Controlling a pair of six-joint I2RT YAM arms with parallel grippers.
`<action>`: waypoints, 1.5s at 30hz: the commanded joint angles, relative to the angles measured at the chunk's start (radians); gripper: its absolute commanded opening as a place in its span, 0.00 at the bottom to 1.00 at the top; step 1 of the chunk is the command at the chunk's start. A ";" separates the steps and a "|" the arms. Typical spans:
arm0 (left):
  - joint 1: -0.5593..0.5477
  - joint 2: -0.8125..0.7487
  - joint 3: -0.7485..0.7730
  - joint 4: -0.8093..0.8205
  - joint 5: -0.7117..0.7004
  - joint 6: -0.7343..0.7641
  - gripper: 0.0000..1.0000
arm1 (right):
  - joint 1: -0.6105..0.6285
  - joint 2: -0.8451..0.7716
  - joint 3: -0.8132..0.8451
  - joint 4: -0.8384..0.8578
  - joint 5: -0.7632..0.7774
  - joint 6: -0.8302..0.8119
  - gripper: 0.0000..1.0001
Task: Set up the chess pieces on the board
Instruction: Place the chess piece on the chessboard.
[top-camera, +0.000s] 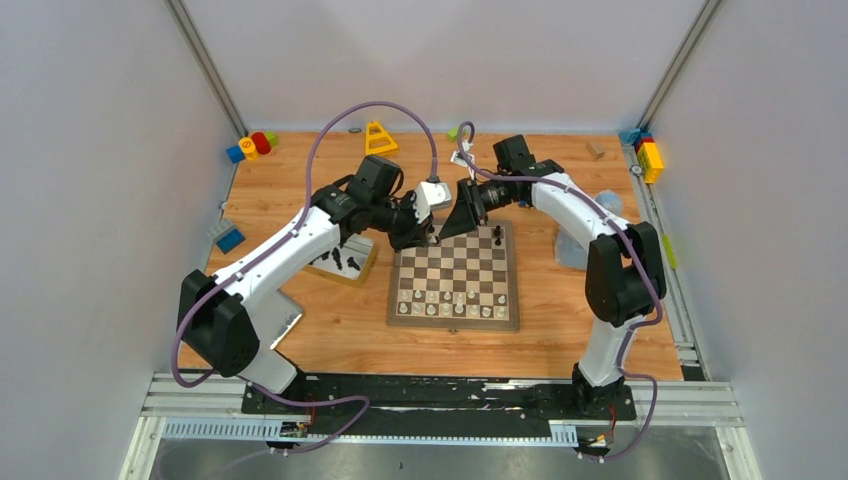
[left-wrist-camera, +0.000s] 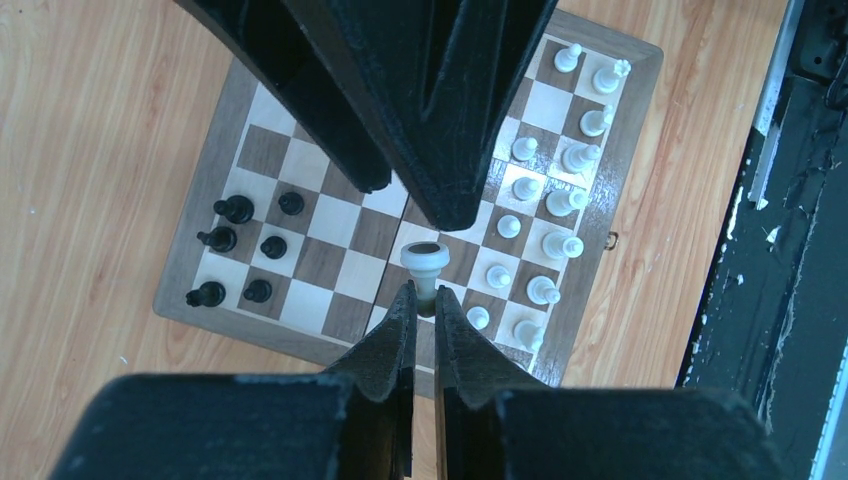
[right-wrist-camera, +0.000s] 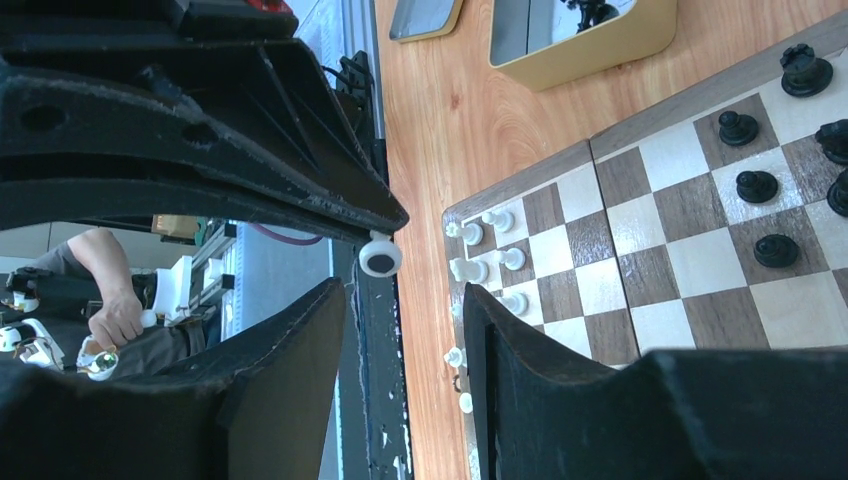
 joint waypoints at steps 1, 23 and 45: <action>-0.013 0.003 0.025 0.029 0.001 -0.023 0.08 | 0.015 0.019 0.065 0.038 -0.042 0.019 0.48; -0.020 -0.007 0.007 0.042 -0.009 -0.025 0.07 | 0.064 0.050 0.077 0.036 -0.047 0.018 0.31; -0.022 -0.020 -0.012 0.047 -0.032 -0.022 0.07 | 0.063 0.011 0.052 0.033 -0.037 0.005 0.29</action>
